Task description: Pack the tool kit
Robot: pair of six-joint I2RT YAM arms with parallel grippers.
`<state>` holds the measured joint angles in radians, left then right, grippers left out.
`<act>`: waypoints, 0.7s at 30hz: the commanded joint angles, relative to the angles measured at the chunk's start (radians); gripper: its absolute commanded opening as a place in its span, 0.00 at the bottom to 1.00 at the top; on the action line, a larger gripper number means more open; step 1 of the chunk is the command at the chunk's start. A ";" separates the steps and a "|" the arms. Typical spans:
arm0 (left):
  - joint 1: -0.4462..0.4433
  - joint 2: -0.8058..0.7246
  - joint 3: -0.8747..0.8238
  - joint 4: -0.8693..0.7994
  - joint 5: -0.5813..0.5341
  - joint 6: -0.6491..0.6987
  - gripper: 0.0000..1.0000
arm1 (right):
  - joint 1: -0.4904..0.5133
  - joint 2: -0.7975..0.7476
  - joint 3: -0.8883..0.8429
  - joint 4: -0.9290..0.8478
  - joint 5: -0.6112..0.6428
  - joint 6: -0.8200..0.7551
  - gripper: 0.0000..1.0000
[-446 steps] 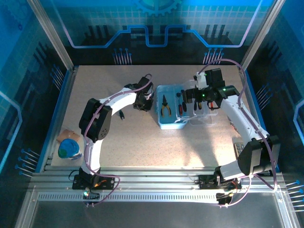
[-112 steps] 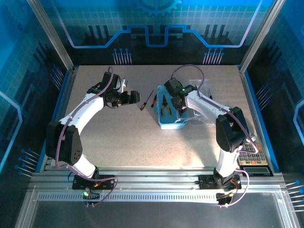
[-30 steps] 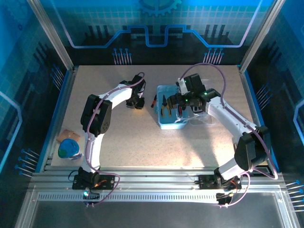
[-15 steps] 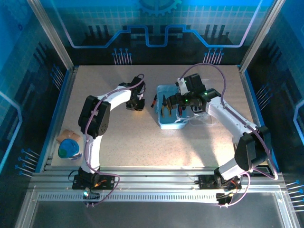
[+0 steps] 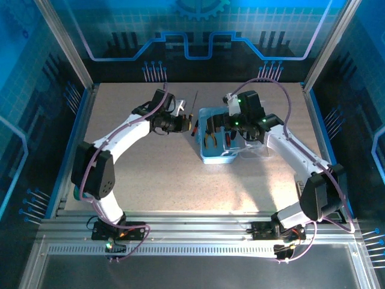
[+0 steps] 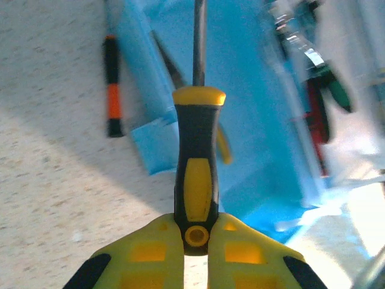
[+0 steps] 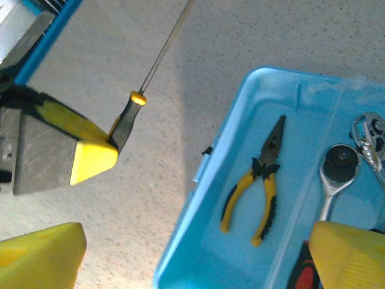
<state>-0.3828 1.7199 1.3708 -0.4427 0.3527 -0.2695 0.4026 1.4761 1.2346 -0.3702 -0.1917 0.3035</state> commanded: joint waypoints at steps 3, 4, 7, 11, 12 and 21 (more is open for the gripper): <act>-0.022 -0.070 -0.086 0.196 0.192 -0.119 0.00 | -0.023 -0.022 -0.043 0.168 -0.071 0.139 0.84; -0.030 -0.074 -0.093 0.213 0.206 -0.128 0.00 | -0.025 -0.018 -0.047 0.186 -0.075 0.154 0.82; -0.057 -0.083 -0.113 0.265 0.238 -0.149 0.00 | -0.025 -0.008 -0.060 0.243 -0.084 0.203 0.77; -0.094 -0.085 -0.122 0.297 0.255 -0.152 0.00 | -0.025 0.012 -0.069 0.303 -0.104 0.255 0.71; -0.100 -0.083 -0.122 0.304 0.261 -0.149 0.00 | -0.024 0.018 -0.070 0.311 -0.101 0.262 0.69; -0.132 -0.086 -0.118 0.318 0.287 -0.133 0.00 | -0.021 0.046 -0.078 0.333 -0.045 0.299 0.54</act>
<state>-0.5022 1.6722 1.2533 -0.1585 0.6006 -0.4129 0.3897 1.5085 1.1698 -0.0765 -0.2581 0.5751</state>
